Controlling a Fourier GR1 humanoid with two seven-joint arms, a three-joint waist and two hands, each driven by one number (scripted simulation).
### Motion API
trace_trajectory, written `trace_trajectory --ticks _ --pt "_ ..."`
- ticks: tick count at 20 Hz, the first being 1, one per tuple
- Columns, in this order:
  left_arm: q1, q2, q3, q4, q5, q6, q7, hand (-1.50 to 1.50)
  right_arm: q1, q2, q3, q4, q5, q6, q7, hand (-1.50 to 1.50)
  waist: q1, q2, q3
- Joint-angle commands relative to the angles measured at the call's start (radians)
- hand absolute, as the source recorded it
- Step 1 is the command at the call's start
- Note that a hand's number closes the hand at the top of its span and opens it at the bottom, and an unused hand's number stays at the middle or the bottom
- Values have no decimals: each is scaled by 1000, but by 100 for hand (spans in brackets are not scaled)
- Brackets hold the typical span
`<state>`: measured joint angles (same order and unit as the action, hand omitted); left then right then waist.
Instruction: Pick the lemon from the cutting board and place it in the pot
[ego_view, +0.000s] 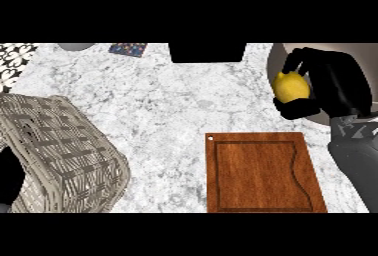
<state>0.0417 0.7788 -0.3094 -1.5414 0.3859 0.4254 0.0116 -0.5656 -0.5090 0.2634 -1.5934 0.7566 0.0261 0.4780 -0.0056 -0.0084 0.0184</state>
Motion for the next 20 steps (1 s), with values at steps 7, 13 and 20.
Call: trace_trajectory --ticks 7,13,20 --pt "-76 -84 13 93 -6 -36 -7 0 -73 -35 -230 101 -109 -28 -130 150 2 11 -19" --pt "-29 -61 20 35 -20 -28 4 0 -206 -1 -292 384 -107 -102 -257 150 25 12 -18" --pt "-88 -52 -10 -13 -31 -11 76 0 -329 -65 -369 789 -86 -187 -506 150 48 24 -17"
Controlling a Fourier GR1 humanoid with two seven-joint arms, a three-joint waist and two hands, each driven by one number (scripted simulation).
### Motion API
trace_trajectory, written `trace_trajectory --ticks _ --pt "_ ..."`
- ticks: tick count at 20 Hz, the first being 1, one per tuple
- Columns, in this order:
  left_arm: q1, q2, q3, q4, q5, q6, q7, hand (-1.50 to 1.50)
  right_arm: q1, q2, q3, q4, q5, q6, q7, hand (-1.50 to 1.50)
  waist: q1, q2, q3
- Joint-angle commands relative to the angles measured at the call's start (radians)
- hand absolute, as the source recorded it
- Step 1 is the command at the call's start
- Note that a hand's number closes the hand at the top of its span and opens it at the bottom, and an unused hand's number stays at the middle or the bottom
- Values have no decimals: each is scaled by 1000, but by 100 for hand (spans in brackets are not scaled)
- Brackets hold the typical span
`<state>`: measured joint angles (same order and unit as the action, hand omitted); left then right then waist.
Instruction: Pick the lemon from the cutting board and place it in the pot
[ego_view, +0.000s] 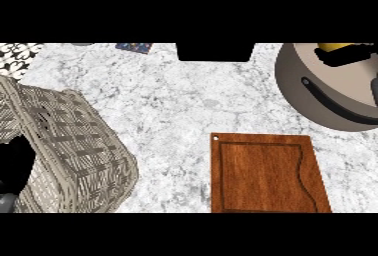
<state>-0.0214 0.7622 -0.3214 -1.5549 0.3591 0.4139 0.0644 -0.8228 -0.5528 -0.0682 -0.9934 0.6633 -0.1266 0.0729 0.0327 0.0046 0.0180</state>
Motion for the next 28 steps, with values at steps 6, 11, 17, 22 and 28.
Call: trace_trajectory --ticks 6,11,17,22,28 --pt "-28 -59 -12 8 -6 4 -6 0 -166 -41 -56 449 41 -82 -237 150 30 19 -16" --pt "-38 -49 -29 13 -5 -11 -28 0 -167 -68 -16 570 129 -168 -307 150 57 36 -15" --pt "-66 -34 -19 13 21 -24 -10 0 -257 -11 -117 716 27 -89 -296 -150 66 39 -13" --pt "-82 -43 -33 16 19 -10 -6 0 -259 -26 -179 761 -32 -58 -404 -150 61 42 -12" --pt "-67 -65 -59 29 21 -1 -32 0 -278 1 -281 750 -130 -105 -520 -150 58 41 -11"
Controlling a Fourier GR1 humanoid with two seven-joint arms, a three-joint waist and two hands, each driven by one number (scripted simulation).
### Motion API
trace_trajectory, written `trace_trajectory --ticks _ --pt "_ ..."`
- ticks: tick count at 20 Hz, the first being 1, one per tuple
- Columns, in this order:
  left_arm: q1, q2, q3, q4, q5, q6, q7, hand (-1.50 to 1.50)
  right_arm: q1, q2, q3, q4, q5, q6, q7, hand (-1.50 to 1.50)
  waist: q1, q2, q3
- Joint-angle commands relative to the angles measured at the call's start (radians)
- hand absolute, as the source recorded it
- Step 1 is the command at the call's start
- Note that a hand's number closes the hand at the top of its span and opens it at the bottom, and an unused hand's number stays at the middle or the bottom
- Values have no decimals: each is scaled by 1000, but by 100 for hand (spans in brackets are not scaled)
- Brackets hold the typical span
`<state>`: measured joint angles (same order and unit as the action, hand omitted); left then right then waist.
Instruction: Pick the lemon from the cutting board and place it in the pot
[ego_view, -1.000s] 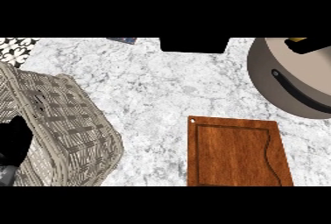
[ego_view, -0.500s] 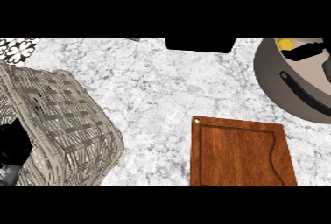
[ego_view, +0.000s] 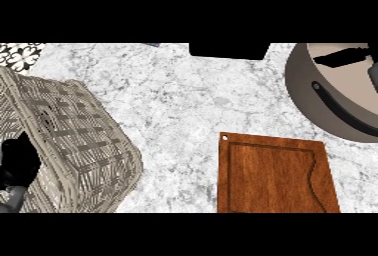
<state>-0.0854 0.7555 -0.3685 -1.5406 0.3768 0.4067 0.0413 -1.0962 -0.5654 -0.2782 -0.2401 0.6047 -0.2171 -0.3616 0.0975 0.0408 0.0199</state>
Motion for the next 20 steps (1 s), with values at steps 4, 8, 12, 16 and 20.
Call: trace_trajectory --ticks 4,8,12,16,20 --pt "36 -19 5 -2 13 16 -19 0 -22 2 -223 -20 -228 16 -162 -150 -8 -6 -13" --pt "24 -35 11 37 23 16 -20 0 -32 -24 -259 26 -264 90 -155 -150 -27 -10 -16" --pt "41 -32 4 50 15 15 -41 0 -2 -106 -278 56 -289 255 -179 -150 -39 -13 -17" --pt "33 -60 -1 79 14 24 -50 0 31 -125 -297 71 -316 350 -194 -150 -56 -17 -17" --pt "50 -38 12 60 26 13 -73 0 121 -199 -330 73 -351 436 -269 -150 -54 -18 -16"
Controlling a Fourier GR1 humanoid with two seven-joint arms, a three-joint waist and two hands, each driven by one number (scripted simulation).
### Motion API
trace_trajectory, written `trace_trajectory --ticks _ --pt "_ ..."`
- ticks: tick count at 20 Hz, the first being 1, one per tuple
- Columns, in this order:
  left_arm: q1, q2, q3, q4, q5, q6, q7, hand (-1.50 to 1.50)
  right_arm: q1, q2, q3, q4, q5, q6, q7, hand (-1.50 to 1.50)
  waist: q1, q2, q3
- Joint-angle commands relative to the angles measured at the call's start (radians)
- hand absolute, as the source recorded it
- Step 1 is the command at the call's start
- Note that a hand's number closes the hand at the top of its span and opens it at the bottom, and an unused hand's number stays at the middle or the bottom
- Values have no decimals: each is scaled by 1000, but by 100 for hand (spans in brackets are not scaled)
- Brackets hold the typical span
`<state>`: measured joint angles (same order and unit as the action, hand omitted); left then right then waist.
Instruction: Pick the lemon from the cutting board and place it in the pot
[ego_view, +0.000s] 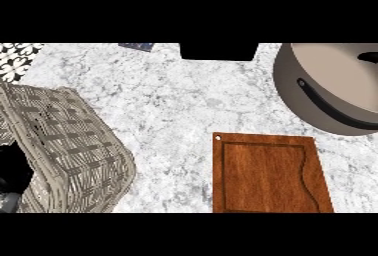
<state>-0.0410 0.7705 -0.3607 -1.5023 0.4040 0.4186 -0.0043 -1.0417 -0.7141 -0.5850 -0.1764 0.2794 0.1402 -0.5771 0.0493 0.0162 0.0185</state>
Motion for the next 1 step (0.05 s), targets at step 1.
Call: trace_trajectory --ticks 1 --pt "5 -52 -12 -10 -21 38 15 0 97 -59 -24 7 -28 90 -65 -150 -17 0 -15"
